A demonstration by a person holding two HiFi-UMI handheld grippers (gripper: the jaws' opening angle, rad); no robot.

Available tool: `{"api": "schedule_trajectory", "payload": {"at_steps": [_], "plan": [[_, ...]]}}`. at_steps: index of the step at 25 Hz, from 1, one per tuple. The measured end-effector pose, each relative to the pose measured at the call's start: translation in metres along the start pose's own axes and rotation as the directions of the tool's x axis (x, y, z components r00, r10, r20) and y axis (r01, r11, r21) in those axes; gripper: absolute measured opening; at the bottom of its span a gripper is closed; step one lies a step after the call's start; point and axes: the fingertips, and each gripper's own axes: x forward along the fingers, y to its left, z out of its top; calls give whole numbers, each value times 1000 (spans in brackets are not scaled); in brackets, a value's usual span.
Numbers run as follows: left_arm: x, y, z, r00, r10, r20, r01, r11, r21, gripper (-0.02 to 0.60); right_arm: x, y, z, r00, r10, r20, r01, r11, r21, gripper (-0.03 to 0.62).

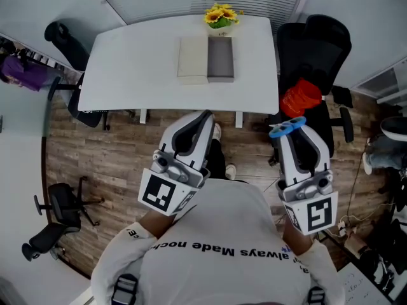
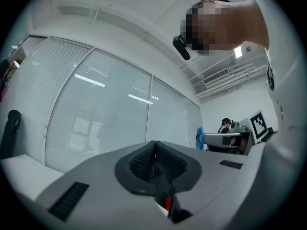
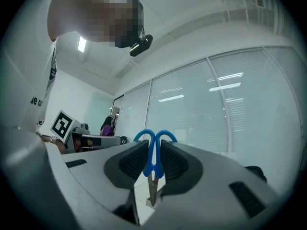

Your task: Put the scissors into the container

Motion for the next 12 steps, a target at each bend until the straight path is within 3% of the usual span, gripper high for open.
{"api": "schedule_trajectory", "payload": {"at_steps": [12], "plan": [[42, 63, -3, 1000, 15, 10, -15, 1000, -9, 20, 73, -18, -3, 1000, 21, -6, -21, 1000, -23, 87]]}}
